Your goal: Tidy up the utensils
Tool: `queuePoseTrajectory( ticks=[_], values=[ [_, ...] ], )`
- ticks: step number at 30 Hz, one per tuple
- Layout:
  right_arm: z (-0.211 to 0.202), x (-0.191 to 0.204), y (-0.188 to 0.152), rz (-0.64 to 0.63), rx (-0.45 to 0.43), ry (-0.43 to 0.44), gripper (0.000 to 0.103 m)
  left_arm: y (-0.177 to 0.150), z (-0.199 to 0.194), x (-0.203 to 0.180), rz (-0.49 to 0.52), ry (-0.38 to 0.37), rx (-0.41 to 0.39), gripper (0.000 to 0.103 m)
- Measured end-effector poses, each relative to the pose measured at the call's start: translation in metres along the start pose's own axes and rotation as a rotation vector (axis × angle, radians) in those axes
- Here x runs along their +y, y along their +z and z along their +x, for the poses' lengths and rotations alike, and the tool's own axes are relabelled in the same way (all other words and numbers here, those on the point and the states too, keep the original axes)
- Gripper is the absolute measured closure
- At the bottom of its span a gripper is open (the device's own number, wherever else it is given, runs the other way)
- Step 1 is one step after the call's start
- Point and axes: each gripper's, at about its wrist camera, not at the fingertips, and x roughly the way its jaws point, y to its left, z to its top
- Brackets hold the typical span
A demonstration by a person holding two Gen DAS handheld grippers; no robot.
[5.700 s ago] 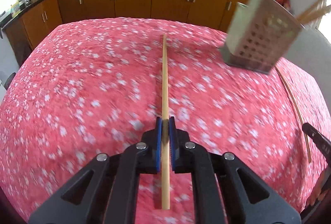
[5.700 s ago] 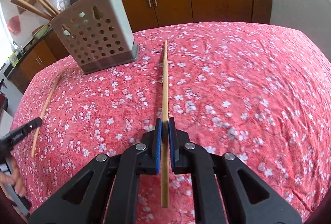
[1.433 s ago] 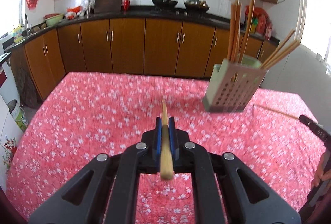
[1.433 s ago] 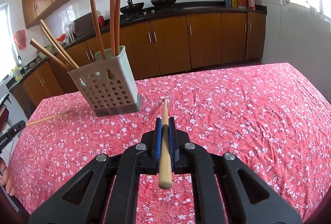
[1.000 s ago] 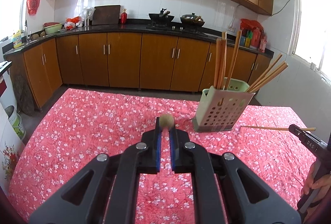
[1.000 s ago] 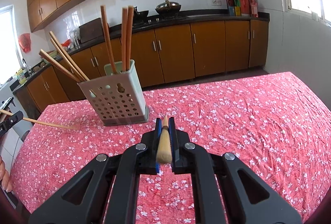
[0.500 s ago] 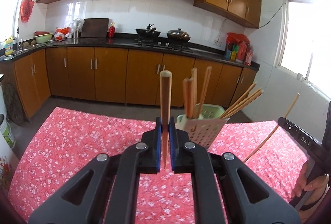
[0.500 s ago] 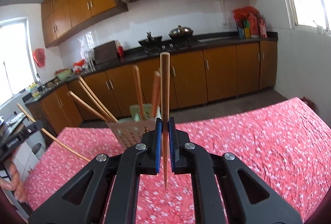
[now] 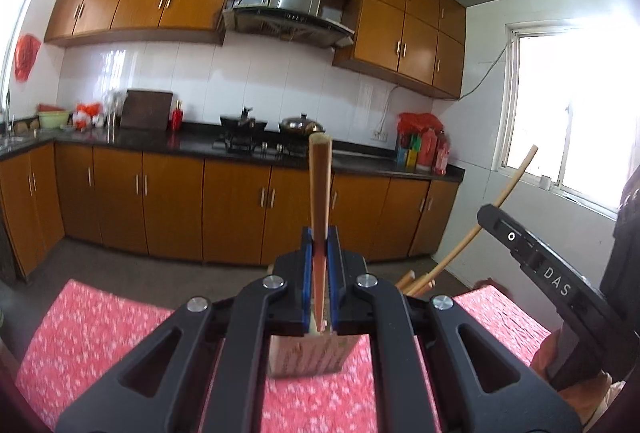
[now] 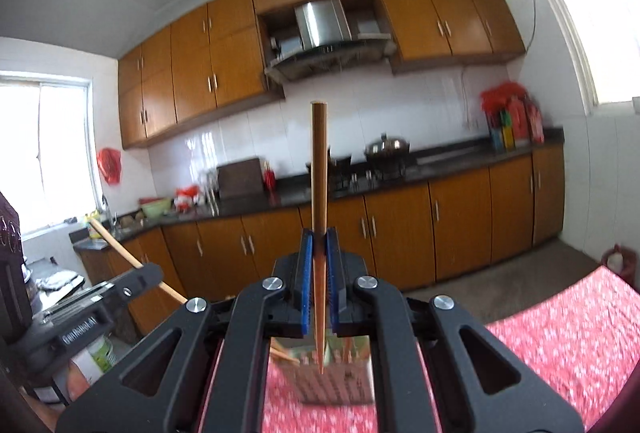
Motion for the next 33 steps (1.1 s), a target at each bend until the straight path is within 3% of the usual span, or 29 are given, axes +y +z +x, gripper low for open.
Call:
queuePoseTrajectory(
  ticks=[5, 13, 17, 21, 22, 24, 28, 31, 33],
  values=[
    [0.022, -0.002, 0.000, -0.022, -0.048, -0.021, 0.095, 0.004, 0.029, -0.005, 0.014, 0.013, 0.008, 0.095],
    [0.065, -0.011, -0.031, -0.043, 0.028, -0.041, 0.095, -0.008, 0.068, 0.008, -0.001, 0.029, 0.018, 0.095],
    [0.069, -0.013, -0.040, -0.030, 0.051, -0.044, 0.095, -0.014, 0.080, 0.013, -0.010, 0.039, 0.018, 0.095],
    [0.071, -0.014, -0.046, -0.042, 0.087, -0.038, 0.094, -0.022, 0.089, 0.015, -0.017, 0.051, 0.065, 0.094],
    [0.068, -0.013, -0.046, -0.042, 0.087, -0.039, 0.092, -0.023, 0.089, 0.017, -0.026, 0.053, 0.071, 0.089],
    [0.065, -0.014, -0.046, -0.039, 0.090, -0.040, 0.062, -0.023, 0.086, 0.021, -0.037, 0.057, 0.074, 0.077],
    [0.049, -0.018, -0.038, -0.032, 0.074, -0.055, 0.059, -0.018, 0.066, 0.029, -0.053, 0.066, 0.059, 0.071],
    [0.036, -0.020, -0.033, -0.032, 0.070, -0.062, 0.057, -0.015, 0.043, 0.035, -0.048, 0.086, 0.037, 0.060],
    [0.018, -0.020, -0.030, -0.036, 0.065, -0.078, 0.044, -0.017, 0.026, 0.037, -0.036, 0.100, 0.028, 0.053]
  ],
)
